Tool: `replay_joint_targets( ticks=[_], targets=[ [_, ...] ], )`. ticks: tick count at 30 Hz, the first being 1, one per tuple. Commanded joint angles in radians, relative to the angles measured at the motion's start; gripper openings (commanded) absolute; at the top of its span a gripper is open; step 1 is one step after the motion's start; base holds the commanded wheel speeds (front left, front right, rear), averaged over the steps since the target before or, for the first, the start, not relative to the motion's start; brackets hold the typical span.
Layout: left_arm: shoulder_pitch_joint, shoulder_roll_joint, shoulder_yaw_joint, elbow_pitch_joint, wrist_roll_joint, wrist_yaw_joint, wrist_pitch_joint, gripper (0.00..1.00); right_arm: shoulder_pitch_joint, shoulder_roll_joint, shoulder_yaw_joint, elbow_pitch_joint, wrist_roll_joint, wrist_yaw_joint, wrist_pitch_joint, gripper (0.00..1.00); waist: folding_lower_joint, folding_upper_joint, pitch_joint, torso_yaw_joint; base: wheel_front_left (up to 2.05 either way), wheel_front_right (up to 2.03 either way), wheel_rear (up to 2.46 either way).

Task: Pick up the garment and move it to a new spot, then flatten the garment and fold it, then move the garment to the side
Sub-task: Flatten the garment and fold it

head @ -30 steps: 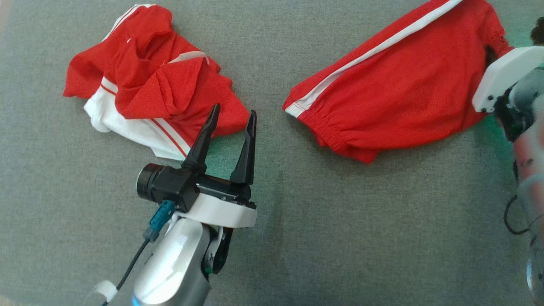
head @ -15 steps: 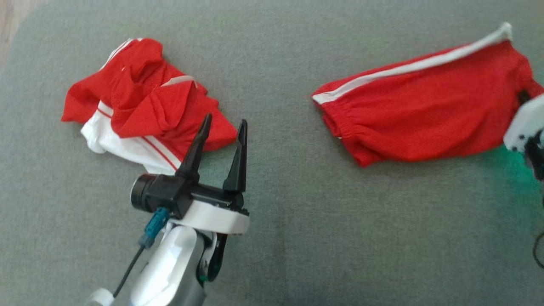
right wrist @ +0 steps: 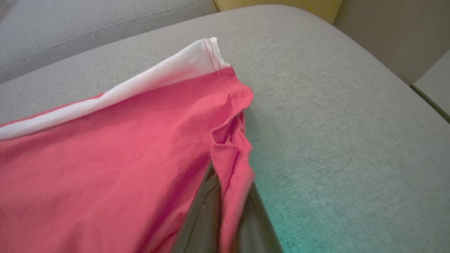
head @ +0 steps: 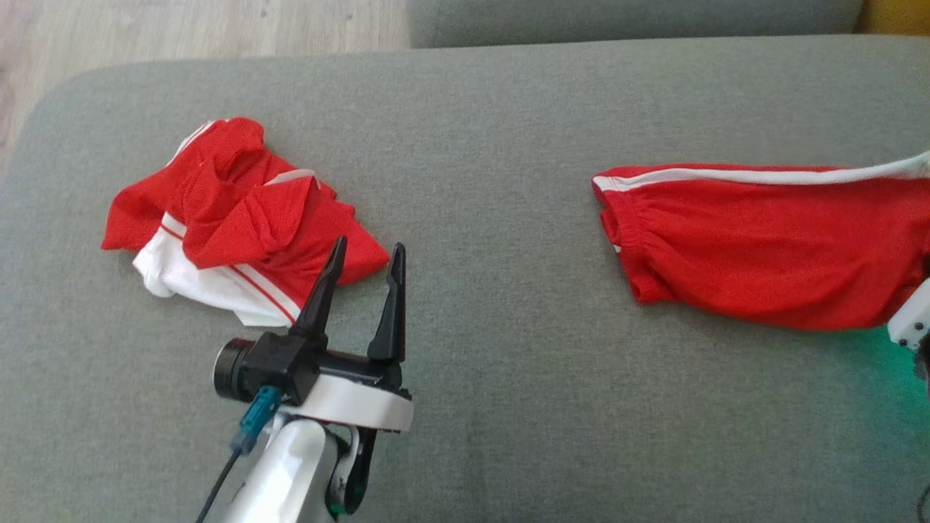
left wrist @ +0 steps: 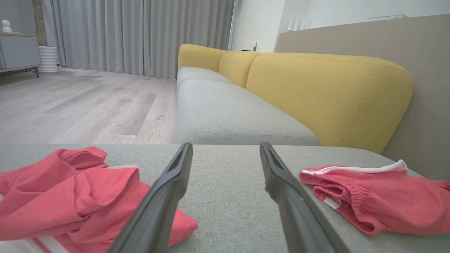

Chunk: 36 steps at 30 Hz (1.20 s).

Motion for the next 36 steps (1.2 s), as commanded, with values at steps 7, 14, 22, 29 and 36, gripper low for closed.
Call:
replay_joint_targets(
  ticks=[7, 14, 22, 29, 36],
  targets=[
    [0.002, 0.003, 0.054, -0.03, 0.021, -0.01, -0.005, 1.0, -0.007, 0.034, -0.018, -0.063, -0.017, -0.001, -0.097, 0.0, 0.0001, -0.0001, -0.034, -0.015, 0.0, 0.0, 0.0],
    [0.016, 0.003, 0.057, -0.025, 0.024, -0.014, -0.005, 1.0, -0.003, 0.114, 0.005, -0.147, -0.024, -0.001, -0.169, 0.0, 0.0001, -0.0001, -0.07, -0.009, 0.0, 0.0, 0.0],
    [0.047, 0.003, 0.066, -0.019, 0.023, -0.014, -0.005, 1.0, 0.054, 0.228, 0.139, -0.306, 0.022, -0.001, -0.2, 0.0, 0.0001, -0.0001, -0.127, 0.004, 0.0, 0.0, 0.0],
    [0.068, 0.006, 0.075, -0.028, 0.022, -0.012, -0.005, 1.0, 0.125, 0.262, 0.293, -0.411, 0.063, -0.001, -0.182, 0.0, 0.0001, -0.0001, -0.142, 0.019, 0.0, 0.0, 0.0],
    [0.068, 0.008, 0.074, -0.033, 0.024, -0.015, -0.005, 1.0, 0.141, 0.266, 0.393, -0.426, 0.086, -0.001, -0.178, 0.0, 0.0001, -0.0001, -0.123, 0.038, 0.0, 0.0, 0.0]
  ],
)
